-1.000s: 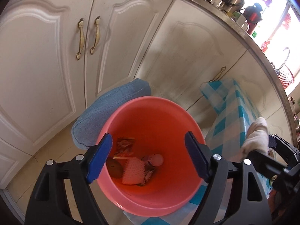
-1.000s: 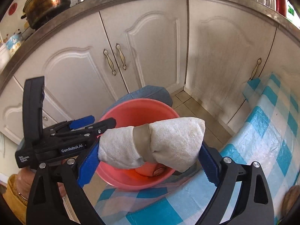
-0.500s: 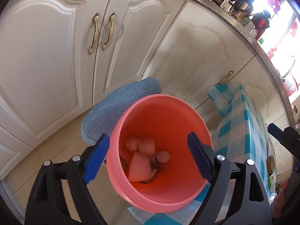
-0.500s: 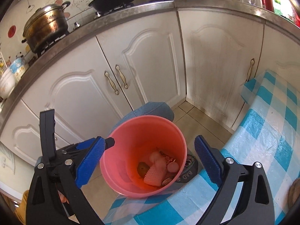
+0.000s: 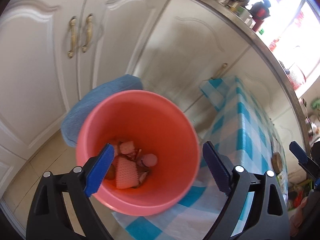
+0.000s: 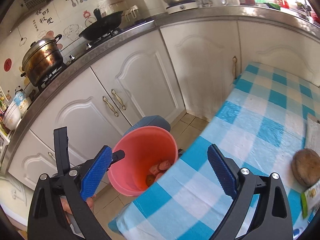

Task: Collect trash
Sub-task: 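Move both tools back over the table toward the paper packets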

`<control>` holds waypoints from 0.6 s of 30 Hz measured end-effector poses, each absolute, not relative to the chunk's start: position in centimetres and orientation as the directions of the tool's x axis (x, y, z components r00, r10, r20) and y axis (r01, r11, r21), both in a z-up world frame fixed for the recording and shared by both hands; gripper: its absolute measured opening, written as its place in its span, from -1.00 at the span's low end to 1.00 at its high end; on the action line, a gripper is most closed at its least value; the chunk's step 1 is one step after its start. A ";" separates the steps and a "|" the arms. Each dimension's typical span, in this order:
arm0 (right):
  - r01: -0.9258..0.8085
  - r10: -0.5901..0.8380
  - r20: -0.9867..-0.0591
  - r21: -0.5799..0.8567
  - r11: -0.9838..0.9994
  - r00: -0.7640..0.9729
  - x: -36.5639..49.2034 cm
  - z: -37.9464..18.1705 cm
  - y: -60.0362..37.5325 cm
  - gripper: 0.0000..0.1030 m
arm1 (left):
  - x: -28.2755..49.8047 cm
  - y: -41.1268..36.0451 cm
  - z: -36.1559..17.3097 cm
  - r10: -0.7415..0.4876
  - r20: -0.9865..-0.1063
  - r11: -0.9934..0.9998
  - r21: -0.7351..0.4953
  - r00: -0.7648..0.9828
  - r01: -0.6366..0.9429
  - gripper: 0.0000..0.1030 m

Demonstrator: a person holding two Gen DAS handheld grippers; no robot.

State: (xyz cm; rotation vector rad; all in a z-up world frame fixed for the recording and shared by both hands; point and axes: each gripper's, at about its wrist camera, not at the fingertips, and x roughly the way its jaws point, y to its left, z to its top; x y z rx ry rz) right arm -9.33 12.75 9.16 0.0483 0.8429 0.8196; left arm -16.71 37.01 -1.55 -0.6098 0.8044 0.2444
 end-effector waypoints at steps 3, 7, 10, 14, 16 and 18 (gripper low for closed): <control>-0.615 0.664 -0.619 0.345 0.709 0.418 -10.1 9.6 10.7 0.85 | -16.0 34.9 -0.5 -0.051 -0.724 0.832 -0.412 0.688 -0.372 0.76; -0.598 0.652 -0.596 0.328 0.731 0.470 -10.8 10.2 7.8 0.85 | -15.2 31.9 0.7 -0.091 -0.717 0.865 -0.401 0.691 -0.302 0.76; -0.573 0.641 -0.578 0.330 0.750 0.505 -10.9 10.5 5.4 0.85 | -14.5 29.6 1.5 -0.112 -0.717 0.884 -0.388 0.688 -0.260 0.77; -0.530 0.629 -0.544 0.352 0.772 0.555 -10.6 11.0 1.8 0.85 | -13.6 26.7 2.2 -0.141 -0.722 0.905 -0.372 0.678 -0.207 0.77; -0.506 0.625 -0.528 0.370 0.779 0.575 -10.4 11.1 0.0 0.85 | -13.2 25.2 2.7 -0.157 -0.725 0.914 -0.364 0.671 -0.180 0.77; -0.476 0.612 -0.517 0.385 0.790 0.598 -10.0 11.1 -2.0 0.85 | -12.8 24.0 3.1 -0.171 -0.727 0.920 -0.360 0.665 -0.157 0.78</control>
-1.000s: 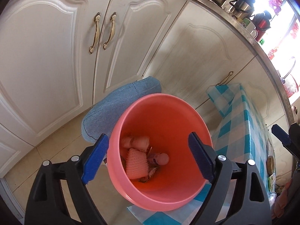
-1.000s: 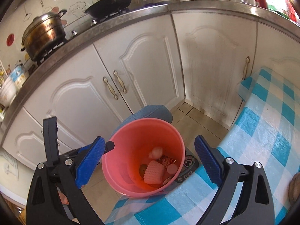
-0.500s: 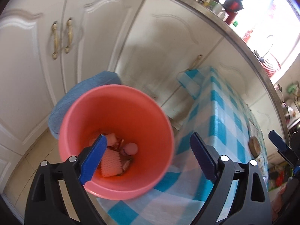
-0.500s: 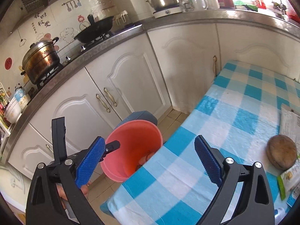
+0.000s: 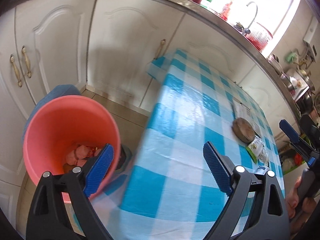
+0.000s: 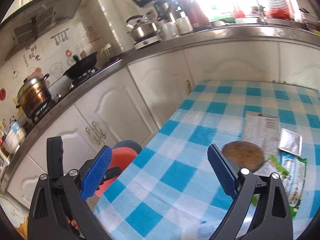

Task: Collect trash
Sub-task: 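Move both tools back over the table toward the paper packets, then grasp the white barcode paper packet with the left tool while the right tool grasps the silver foil sachet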

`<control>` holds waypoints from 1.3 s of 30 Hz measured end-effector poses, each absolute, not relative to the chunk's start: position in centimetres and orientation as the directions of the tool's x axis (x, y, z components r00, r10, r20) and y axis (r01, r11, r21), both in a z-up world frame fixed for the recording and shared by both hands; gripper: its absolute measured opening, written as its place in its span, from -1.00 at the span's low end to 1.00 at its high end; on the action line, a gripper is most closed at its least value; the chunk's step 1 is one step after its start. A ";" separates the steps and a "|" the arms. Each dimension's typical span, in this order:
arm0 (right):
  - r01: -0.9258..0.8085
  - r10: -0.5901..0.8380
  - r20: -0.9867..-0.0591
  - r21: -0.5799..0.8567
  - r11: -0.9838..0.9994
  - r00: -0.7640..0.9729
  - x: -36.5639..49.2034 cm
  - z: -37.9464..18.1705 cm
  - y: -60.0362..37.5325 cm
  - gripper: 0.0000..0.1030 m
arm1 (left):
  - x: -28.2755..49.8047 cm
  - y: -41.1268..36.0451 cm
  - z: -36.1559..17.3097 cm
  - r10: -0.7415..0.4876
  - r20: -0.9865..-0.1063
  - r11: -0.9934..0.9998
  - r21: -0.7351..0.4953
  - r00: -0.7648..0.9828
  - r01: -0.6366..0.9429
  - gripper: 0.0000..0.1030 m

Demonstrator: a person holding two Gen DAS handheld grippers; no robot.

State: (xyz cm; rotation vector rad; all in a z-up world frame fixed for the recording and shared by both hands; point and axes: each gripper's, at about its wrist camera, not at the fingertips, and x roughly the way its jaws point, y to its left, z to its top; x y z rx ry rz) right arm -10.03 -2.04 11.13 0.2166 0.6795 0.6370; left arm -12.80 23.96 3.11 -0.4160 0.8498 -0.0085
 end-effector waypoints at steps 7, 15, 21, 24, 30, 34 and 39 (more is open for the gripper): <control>-0.327 0.553 -0.490 0.473 0.818 0.674 -7.8 10.5 -9.7 0.85 | -11.3 19.3 4.7 -0.212 -0.733 0.939 -0.335 0.646 -0.073 0.87; -0.099 0.426 -0.551 0.525 0.845 0.717 -4.6 7.0 -19.2 0.85 | -9.1 13.3 6.1 -0.255 -0.751 0.954 -0.300 0.609 0.029 0.88; -0.004 0.391 -0.574 0.560 0.829 0.720 -3.5 4.6 -24.1 0.85 | -6.9 9.0 6.7 -0.278 -0.767 0.958 -0.269 0.578 0.104 0.88; 0.011 0.400 -0.571 0.583 0.812 0.717 -3.1 3.9 -25.5 0.85 | -5.5 6.5 7.0 -0.287 -0.776 0.958 -0.243 0.561 0.154 0.88; 0.026 0.410 -0.558 0.614 0.789 0.721 -2.6 3.0 -27.4 0.85 | -1.6 1.7 6.8 -0.299 -0.798 0.951 -0.202 0.524 0.236 0.88; 0.015 0.416 -0.541 0.622 0.783 0.731 -2.4 2.9 -27.8 0.85 | 1.4 -1.1 6.1 -0.297 -0.823 0.944 -0.176 0.484 0.279 0.88; -0.002 0.437 -0.534 0.633 0.775 0.724 -2.0 2.7 -27.9 0.85 | 5.2 -3.7 4.4 -0.247 -0.864 0.951 -0.130 0.439 0.280 0.88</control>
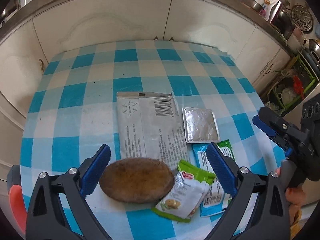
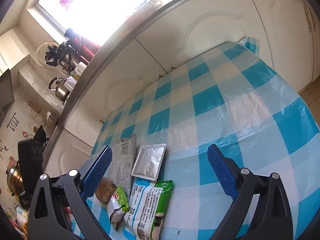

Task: Collect trash
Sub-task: 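Grasp the white barcode paper packet with the left tool while the right tool grasps the silver foil sachet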

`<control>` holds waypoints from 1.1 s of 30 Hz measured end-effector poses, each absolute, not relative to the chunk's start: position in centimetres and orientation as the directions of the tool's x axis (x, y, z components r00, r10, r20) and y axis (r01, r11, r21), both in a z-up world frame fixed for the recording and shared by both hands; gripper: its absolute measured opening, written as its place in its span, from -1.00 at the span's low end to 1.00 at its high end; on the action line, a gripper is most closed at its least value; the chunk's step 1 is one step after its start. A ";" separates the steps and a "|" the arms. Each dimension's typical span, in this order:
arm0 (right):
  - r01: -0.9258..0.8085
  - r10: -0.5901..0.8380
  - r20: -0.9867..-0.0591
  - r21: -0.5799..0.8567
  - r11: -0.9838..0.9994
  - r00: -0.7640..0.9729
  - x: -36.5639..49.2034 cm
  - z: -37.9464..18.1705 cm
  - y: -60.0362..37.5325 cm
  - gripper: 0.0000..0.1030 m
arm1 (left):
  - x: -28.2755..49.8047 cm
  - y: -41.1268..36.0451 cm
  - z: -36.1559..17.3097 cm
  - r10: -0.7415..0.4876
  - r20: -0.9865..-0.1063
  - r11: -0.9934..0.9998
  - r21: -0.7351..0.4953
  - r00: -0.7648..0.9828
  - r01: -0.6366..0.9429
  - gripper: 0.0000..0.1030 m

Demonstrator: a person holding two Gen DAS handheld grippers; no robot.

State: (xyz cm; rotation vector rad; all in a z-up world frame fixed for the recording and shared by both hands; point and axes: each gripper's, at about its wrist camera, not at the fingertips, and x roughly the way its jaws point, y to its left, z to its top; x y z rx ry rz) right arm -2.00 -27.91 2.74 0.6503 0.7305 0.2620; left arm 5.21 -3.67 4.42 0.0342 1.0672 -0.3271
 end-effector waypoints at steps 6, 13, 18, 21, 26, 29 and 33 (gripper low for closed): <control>-0.018 0.438 -0.530 0.623 0.782 0.726 -1.8 3.0 -28.0 0.85 | 8.2 -5.0 2.6 -0.231 -0.896 0.951 -0.124 0.380 0.284 0.88; -0.028 0.449 -0.530 0.623 0.782 0.719 -1.4 2.8 -28.0 0.85 | 10.7 -5.7 1.5 -0.192 -0.915 0.958 -0.096 0.355 0.270 0.88; -0.038 0.443 -0.547 0.599 0.800 0.710 -1.2 2.8 -27.4 0.85 | 11.7 -5.6 0.3 -0.167 -0.931 0.963 -0.082 0.326 0.258 0.88; -0.046 0.434 -0.562 0.574 0.818 0.704 -1.1 2.8 -26.9 0.85 | 11.8 -5.7 0.2 -0.154 -0.928 0.962 -0.063 0.338 0.265 0.88; -0.061 0.407 -0.595 0.514 0.855 0.693 -0.8 2.9 -25.5 0.85 | 11.8 -6.1 0.0 -0.130 -0.920 0.959 -0.023 0.370 0.282 0.86; -0.069 0.396 -0.615 0.486 0.871 0.682 -0.5 2.8 -24.6 0.85 | 11.5 -6.0 0.2 -0.130 -0.910 0.957 -0.011 0.394 0.291 0.72; -0.084 0.399 -0.640 0.464 0.882 0.657 0.1 2.4 -23.4 0.85 | 11.3 -5.5 0.5 -0.138 -0.904 0.956 -0.014 0.404 0.294 0.60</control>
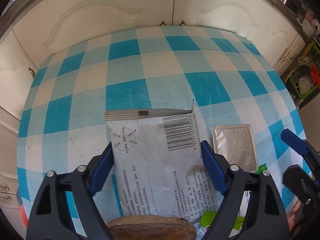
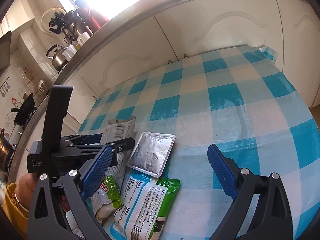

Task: Collect trash
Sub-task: 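Grasp the white barcode paper packet with the left tool while the right tool grasps the silver foil sachet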

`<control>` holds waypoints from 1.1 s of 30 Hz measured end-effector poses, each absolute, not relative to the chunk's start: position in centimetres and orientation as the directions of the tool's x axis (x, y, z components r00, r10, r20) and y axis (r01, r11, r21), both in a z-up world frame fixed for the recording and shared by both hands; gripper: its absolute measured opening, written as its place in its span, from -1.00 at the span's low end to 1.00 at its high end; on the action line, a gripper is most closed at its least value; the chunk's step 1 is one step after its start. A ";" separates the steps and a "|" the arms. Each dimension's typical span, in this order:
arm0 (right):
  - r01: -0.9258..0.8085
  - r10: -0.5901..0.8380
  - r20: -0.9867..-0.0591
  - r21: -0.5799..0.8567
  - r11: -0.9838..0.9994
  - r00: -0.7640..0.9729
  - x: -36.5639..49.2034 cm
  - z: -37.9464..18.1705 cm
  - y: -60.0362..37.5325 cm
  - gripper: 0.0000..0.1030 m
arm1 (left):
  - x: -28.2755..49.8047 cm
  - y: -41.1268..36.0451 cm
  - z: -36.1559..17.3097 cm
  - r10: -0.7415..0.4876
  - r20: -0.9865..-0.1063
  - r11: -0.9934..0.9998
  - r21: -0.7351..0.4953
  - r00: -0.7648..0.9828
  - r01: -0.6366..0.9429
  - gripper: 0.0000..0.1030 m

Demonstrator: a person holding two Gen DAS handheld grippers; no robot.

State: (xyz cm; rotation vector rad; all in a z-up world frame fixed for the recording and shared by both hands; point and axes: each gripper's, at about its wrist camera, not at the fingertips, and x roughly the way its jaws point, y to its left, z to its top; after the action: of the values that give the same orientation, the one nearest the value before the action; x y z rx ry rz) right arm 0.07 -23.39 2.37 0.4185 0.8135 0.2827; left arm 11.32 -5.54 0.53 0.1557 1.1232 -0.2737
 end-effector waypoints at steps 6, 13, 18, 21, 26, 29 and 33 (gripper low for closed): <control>-0.098 0.383 -0.683 0.418 0.903 0.622 0.9 1.7 -21.4 0.85 | 11.3 -3.9 1.1 -0.148 -0.889 0.964 -0.031 0.434 0.264 0.54; -0.101 0.308 -0.748 0.310 0.945 0.587 2.3 1.2 -19.1 0.85 | 11.8 -0.8 3.2 -0.170 -0.849 0.980 -0.090 0.500 0.180 0.53; -0.131 0.254 -0.786 0.218 0.967 0.563 3.0 0.8 -17.2 0.84 | 12.0 1.2 4.4 -0.183 -0.819 0.983 -0.141 0.544 0.118 0.53; -0.132 0.203 -0.802 0.155 0.979 0.561 3.2 0.3 -16.4 0.85 | 12.0 2.3 4.9 -0.197 -0.801 0.980 -0.178 0.565 0.089 0.53; -0.098 0.162 -0.807 0.129 0.987 0.568 3.4 0.1 -16.8 0.78 | 11.8 3.6 5.5 -0.220 -0.778 0.971 -0.229 0.588 0.061 0.53; -0.082 0.127 -0.802 0.097 0.992 0.583 3.4 0.2 -17.0 0.43 | 11.7 4.4 6.2 -0.229 -0.761 0.967 -0.252 0.607 0.048 0.53; -0.064 0.104 -0.801 0.083 0.995 0.590 3.4 0.4 -17.5 0.16 | 11.5 5.2 7.1 -0.232 -0.736 0.960 -0.278 0.636 0.029 0.53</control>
State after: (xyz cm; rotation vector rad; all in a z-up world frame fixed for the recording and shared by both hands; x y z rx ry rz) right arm 3.42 -17.46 0.38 0.0469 0.9346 0.0979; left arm 11.47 5.24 7.08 -0.2507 0.8714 -0.1506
